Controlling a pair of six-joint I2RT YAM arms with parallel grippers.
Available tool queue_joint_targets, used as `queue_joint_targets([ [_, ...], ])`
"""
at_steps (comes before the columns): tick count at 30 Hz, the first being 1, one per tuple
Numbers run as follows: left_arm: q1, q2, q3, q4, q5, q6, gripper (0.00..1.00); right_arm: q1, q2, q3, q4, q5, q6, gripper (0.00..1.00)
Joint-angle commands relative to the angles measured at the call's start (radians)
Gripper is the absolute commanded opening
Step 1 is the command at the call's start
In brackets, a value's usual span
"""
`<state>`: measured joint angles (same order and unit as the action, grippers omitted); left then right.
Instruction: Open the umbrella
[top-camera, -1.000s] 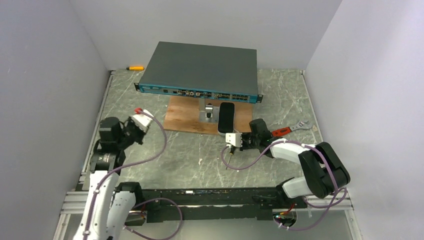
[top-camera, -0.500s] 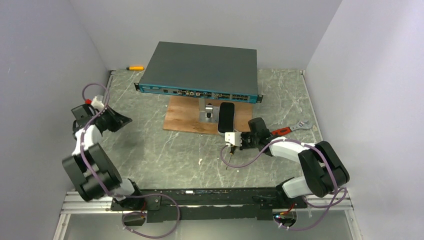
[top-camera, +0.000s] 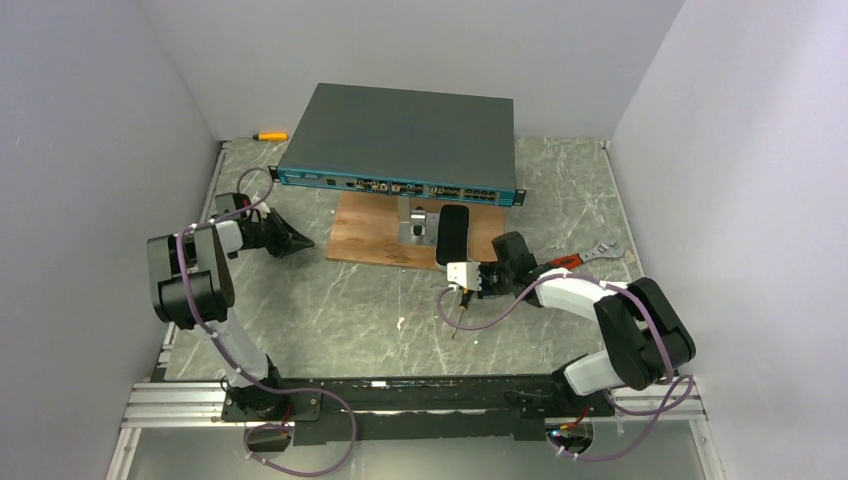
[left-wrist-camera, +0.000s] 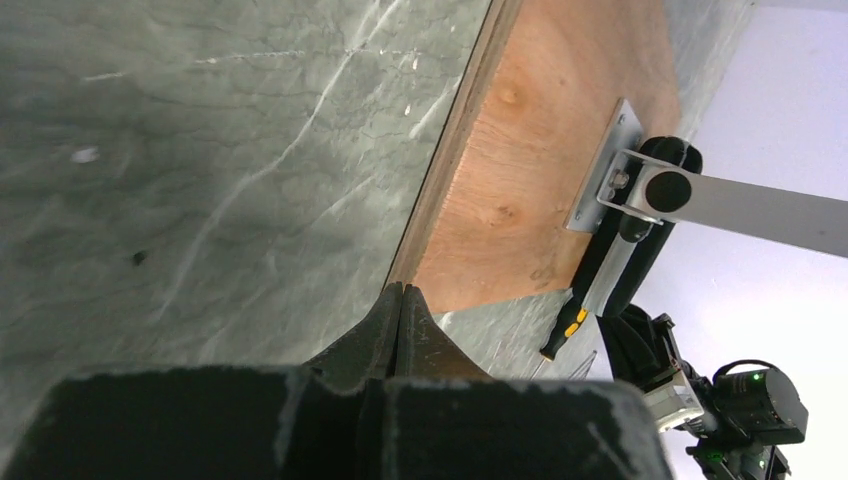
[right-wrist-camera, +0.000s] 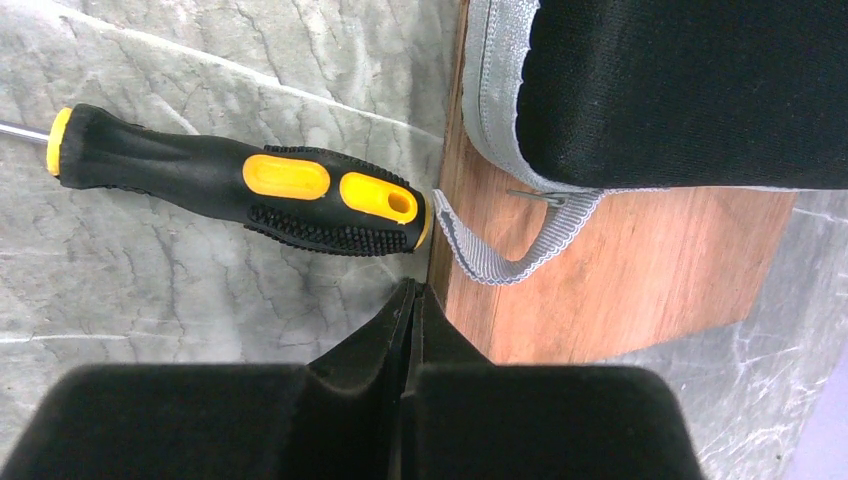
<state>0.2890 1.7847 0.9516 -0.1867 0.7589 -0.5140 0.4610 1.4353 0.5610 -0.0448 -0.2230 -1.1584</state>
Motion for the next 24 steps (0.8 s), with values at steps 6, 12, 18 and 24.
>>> queue_joint_targets([
  [6, -0.121, 0.091, 0.060, -0.002, -0.110, -0.025, 0.00, -0.010, 0.040, 0.017, 0.010, 0.124, 0.024, 0.00],
  [12, -0.182, 0.114, 0.081, -0.008, -0.131, -0.052, 0.00, -0.009, 0.045, 0.022, -0.024, 0.171, 0.084, 0.00],
  [18, -0.267, 0.169, 0.039, 0.150, -0.036, -0.149, 0.00, -0.010, 0.067, 0.037, 0.003, 0.221, 0.097, 0.00],
  [24, -0.441, 0.205, 0.049, 0.303, 0.038, -0.261, 0.00, -0.073, 0.044, 0.050, -0.020, 0.239, 0.073, 0.00],
])
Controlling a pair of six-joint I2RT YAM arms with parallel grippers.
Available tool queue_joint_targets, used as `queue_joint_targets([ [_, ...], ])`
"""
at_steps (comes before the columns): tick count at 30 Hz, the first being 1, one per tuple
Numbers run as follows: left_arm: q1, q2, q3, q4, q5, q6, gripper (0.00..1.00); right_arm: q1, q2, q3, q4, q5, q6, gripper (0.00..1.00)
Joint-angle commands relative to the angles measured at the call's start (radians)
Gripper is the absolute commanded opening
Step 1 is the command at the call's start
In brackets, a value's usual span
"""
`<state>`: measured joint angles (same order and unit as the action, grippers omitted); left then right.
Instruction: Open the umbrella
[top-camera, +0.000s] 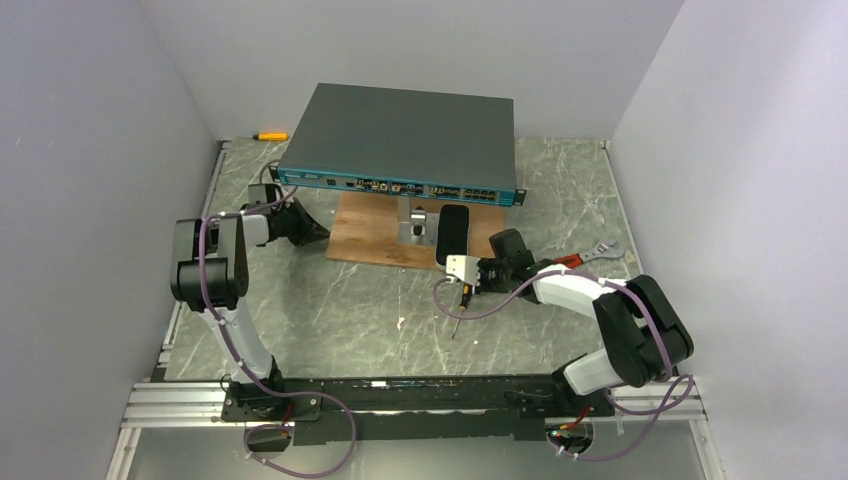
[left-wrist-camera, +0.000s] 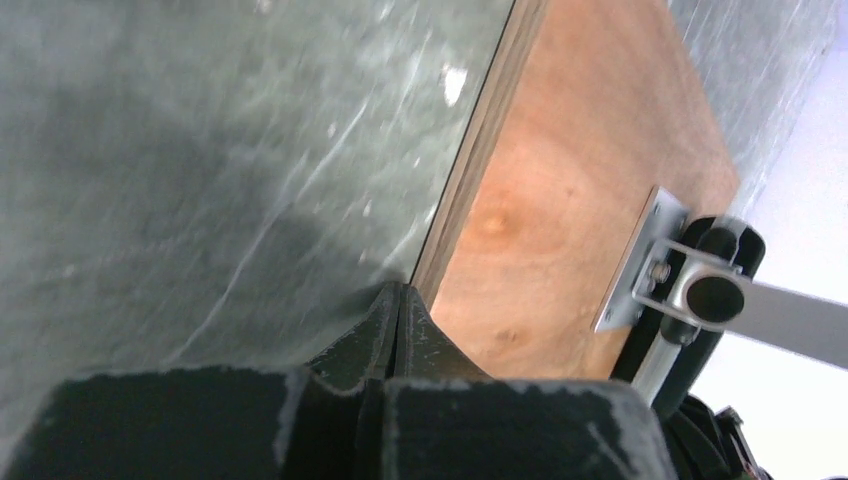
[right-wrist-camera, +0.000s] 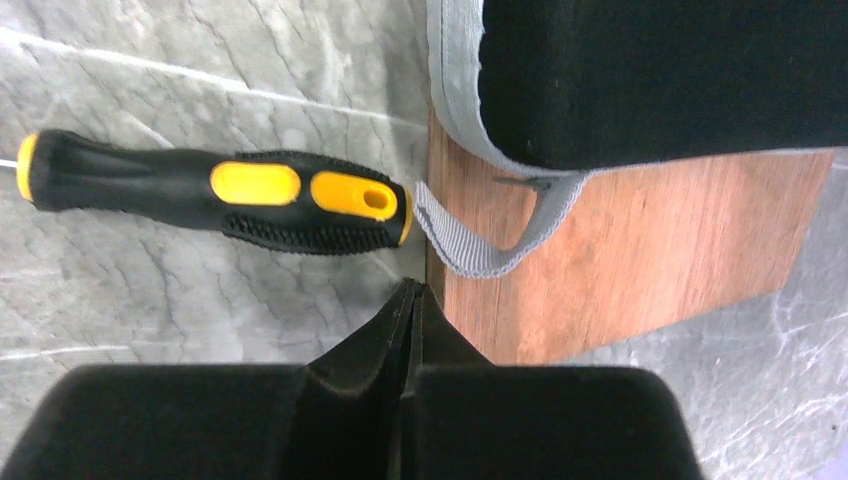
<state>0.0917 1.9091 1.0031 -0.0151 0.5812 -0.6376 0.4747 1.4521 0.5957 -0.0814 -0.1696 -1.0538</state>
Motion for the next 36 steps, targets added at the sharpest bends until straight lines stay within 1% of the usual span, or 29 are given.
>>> queue_joint_targets([
  [1, -0.266, 0.096, 0.018, 0.137, 0.219, -0.151, 0.00, -0.104, 0.028, 0.014, 0.018, 0.184, -0.042, 0.00],
  [6, -0.328, 0.202, 0.091, 0.269, 0.261, -0.263, 0.00, -0.215, 0.043, 0.031, 0.018, 0.176, -0.098, 0.00],
  [9, -0.362, 0.252, 0.121, 0.343, 0.284, -0.324, 0.00, -0.253, 0.060, 0.049, 0.012, 0.176, -0.114, 0.00],
  [17, -0.430, 0.349, 0.191, 0.458, 0.320, -0.424, 0.00, -0.265, 0.012, 0.035, -0.028, 0.121, -0.119, 0.00],
  [20, -0.454, 0.375, 0.208, 0.490, 0.324, -0.454, 0.00, -0.264, 0.000, 0.025, -0.031, 0.132, -0.115, 0.00],
  [24, -0.467, 0.382, 0.201, 0.585, 0.329, -0.525, 0.00, -0.265, 0.014, 0.048, -0.031, 0.144, -0.065, 0.00],
  [26, -0.438, 0.352, 0.169, 0.604, 0.312, -0.527, 0.00, -0.266, 0.032, 0.077, -0.039, 0.155, -0.032, 0.00],
  [28, -0.380, 0.298, 0.123, 0.614, 0.301, -0.519, 0.00, -0.266, 0.024, 0.092, -0.056, 0.161, -0.009, 0.00],
  [33, -0.196, 0.152, 0.017, 0.461, 0.299, -0.390, 0.00, -0.269, -0.093, 0.064, -0.156, 0.133, 0.001, 0.00],
  [36, -0.125, 0.077, -0.046, 0.354, 0.333, -0.321, 0.00, -0.240, -0.163, 0.046, -0.217, 0.118, 0.011, 0.00],
])
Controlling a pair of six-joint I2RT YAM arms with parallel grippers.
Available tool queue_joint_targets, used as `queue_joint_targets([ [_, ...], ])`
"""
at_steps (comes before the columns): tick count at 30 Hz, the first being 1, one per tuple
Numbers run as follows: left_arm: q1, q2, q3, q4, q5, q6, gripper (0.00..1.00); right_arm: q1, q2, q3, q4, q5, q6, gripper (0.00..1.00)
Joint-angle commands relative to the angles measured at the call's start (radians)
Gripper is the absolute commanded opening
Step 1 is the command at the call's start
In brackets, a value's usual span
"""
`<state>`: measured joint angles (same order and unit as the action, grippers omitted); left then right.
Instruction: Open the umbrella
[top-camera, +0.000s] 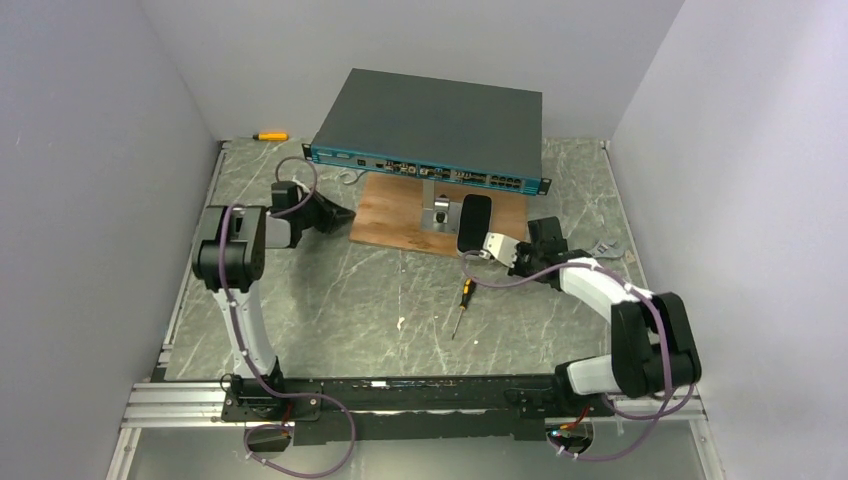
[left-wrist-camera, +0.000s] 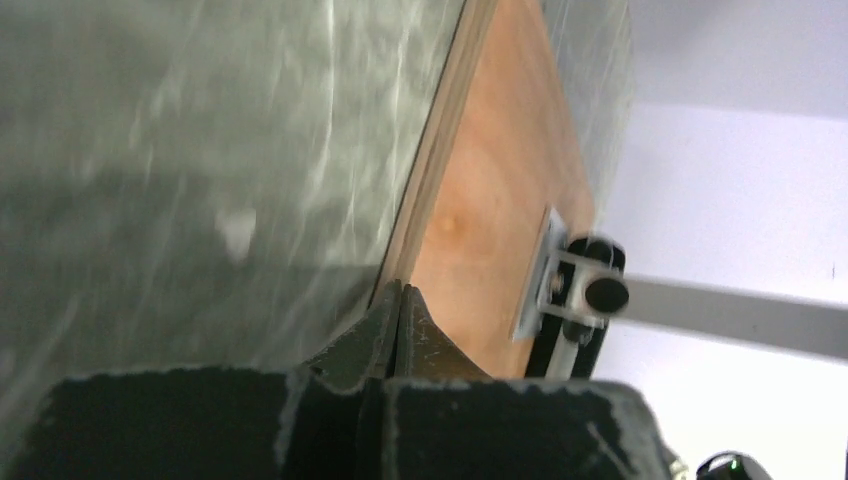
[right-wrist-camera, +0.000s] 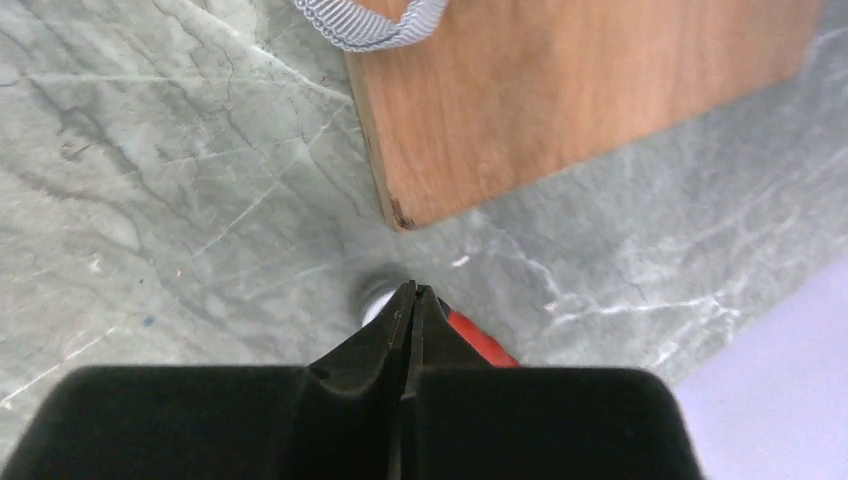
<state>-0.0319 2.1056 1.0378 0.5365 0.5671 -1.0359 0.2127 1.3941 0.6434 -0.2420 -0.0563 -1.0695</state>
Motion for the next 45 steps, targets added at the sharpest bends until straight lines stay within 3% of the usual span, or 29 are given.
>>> queue_joint_targets([
  [1, 0.008, -0.146, -0.111, -0.216, 0.353, 0.088, 0.00, 0.038, -0.123, -0.005, -0.071, 0.003, 0.033, 0.00],
  [4, 0.006, -0.211, -0.208, -0.240, 0.355, 0.097, 0.00, 0.118, -0.151, -0.026, -0.084, 0.018, 0.067, 0.00],
  [9, -0.028, -0.229, -0.358, -0.147, 0.339, 0.042, 0.00, 0.214, -0.077, -0.034, -0.018, 0.084, 0.137, 0.00],
  [17, -0.039, -0.221, -0.368, -0.091, 0.165, 0.042, 0.00, 0.246, 0.043, -0.048, 0.132, 0.158, 0.157, 0.00],
  [20, -0.053, -0.250, -0.348, -0.053, 0.123, 0.105, 0.00, 0.243, 0.079, -0.036, 0.152, 0.173, 0.171, 0.00],
  [21, -0.057, -0.265, -0.338, -0.047, 0.126, 0.170, 0.00, 0.245, 0.082, -0.034, 0.151, 0.170, 0.179, 0.00],
  [25, -0.044, -0.404, -0.318, -0.300, 0.086, 0.453, 0.00, 0.242, 0.061, -0.043, 0.127, 0.136, 0.171, 0.00],
  [33, 0.024, -0.688, -0.396, -0.524, 0.104, 0.751, 0.00, 0.228, -0.011, -0.082, 0.091, 0.088, 0.129, 0.00],
  [39, 0.030, -0.927, -0.408, -0.743, 0.013, 1.039, 0.00, 0.215, -0.073, -0.102, 0.062, 0.049, 0.116, 0.00],
  [42, -0.001, -1.018, -0.427, -0.773, 0.067, 1.321, 0.00, 0.216, -0.090, -0.110, 0.063, 0.044, 0.104, 0.00],
  [45, -0.157, -1.079, -0.488, -0.765, 0.070, 1.754, 0.00, 0.215, -0.078, -0.108, 0.082, 0.048, 0.101, 0.00],
])
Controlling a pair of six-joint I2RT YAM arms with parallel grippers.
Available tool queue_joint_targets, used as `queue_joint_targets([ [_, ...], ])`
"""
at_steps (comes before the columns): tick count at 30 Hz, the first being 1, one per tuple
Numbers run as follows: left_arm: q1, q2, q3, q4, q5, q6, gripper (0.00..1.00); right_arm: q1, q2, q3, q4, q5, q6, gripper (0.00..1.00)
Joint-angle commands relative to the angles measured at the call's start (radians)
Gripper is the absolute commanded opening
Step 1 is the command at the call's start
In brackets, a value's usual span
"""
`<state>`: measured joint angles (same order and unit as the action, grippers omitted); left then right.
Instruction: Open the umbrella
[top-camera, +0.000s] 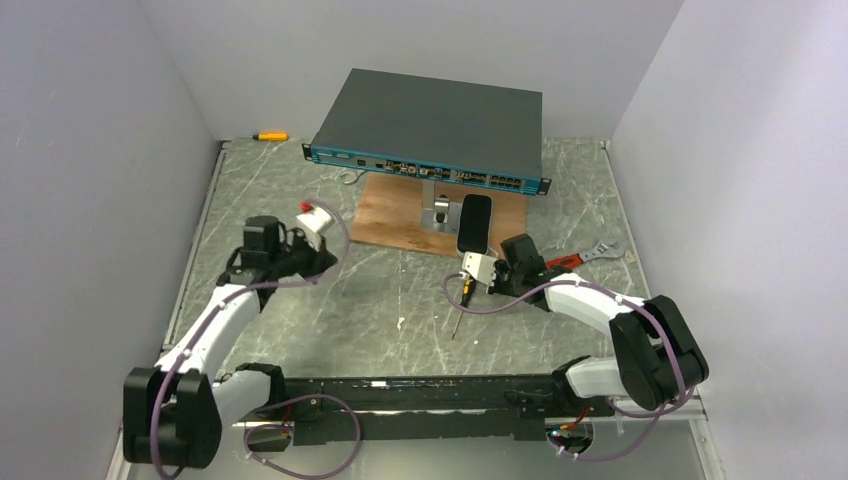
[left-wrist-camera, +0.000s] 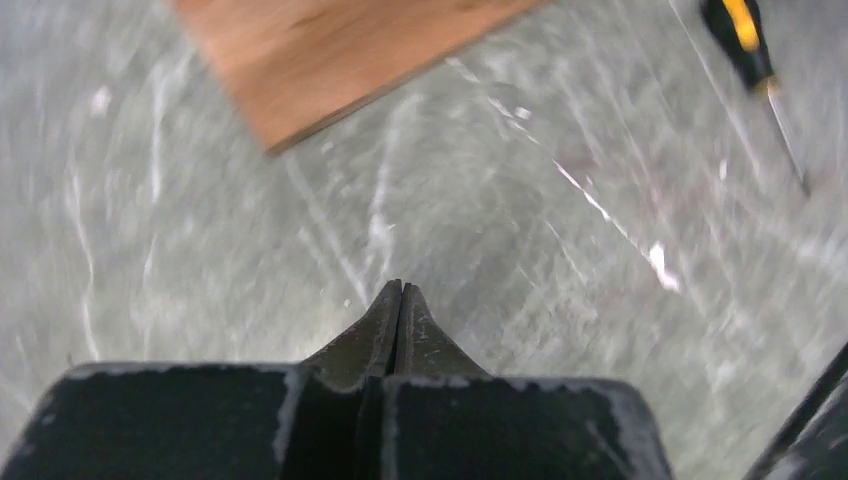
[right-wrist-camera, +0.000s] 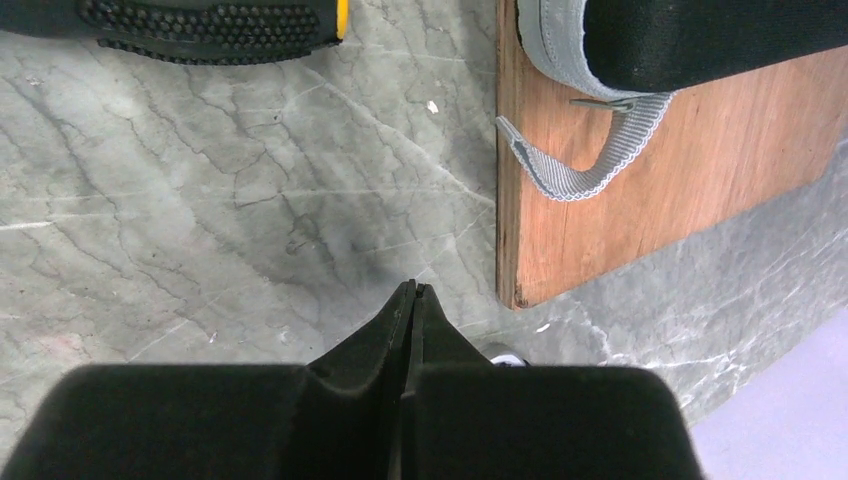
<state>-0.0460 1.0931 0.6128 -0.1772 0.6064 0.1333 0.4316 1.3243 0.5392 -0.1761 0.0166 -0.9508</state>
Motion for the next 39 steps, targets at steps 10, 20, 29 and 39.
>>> queue_joint_targets([
  [10, -0.228, 0.209, -0.105, 0.165, 0.038, 1.300, 0.00, 0.021, 0.070, 0.020, 0.072, -0.006, -0.026, 0.00],
  [20, -0.225, 0.532, 0.017, 0.330, -0.057, 1.561, 0.00, 0.043, 0.189, 0.068, 0.094, 0.051, -0.017, 0.00],
  [29, -0.221, 0.728, 0.219, 0.347, -0.113, 1.566, 0.00, 0.043, 0.279, 0.128, 0.106, 0.066, 0.008, 0.00],
  [39, -0.226, 0.948, 0.453, 0.421, -0.132, 1.596, 0.00, -0.014, 0.373, 0.214, 0.125, 0.131, 0.019, 0.00],
])
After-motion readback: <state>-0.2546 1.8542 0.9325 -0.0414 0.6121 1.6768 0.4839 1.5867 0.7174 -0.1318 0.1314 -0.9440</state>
